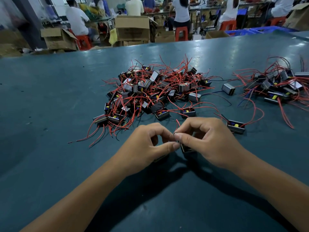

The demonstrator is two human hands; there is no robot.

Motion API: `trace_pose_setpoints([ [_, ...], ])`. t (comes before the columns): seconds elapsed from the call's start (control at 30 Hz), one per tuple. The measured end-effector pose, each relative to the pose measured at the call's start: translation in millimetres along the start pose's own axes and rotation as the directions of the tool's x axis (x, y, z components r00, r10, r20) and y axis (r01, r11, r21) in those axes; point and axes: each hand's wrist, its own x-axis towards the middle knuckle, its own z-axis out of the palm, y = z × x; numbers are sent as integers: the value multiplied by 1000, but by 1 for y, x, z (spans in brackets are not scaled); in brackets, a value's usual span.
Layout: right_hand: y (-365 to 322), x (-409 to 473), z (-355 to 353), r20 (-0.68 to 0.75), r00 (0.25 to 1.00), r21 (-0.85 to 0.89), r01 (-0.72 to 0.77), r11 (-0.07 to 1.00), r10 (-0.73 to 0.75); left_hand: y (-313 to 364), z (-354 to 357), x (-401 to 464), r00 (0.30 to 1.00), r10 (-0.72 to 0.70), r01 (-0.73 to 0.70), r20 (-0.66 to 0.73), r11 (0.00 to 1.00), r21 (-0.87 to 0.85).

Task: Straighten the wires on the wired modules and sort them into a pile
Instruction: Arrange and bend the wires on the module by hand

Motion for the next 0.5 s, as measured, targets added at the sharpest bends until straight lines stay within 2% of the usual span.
trace_pose_setpoints([
  [0.33, -1, 0, 1, 0, 1000, 63, -7, 998, 7, 2, 5, -2, 998, 47, -48, -34, 999, -7],
  [0.43, -2, -1, 3, 1, 1000, 17, 17, 1000, -17, 2, 8, -1, 999, 30, -30, -43, 999, 16],
  [0.5, 0, 0, 1, -10, 999, -39, 31, 999, -32, -1, 3, -1, 1000, 21, -21, 1, 999, 38],
])
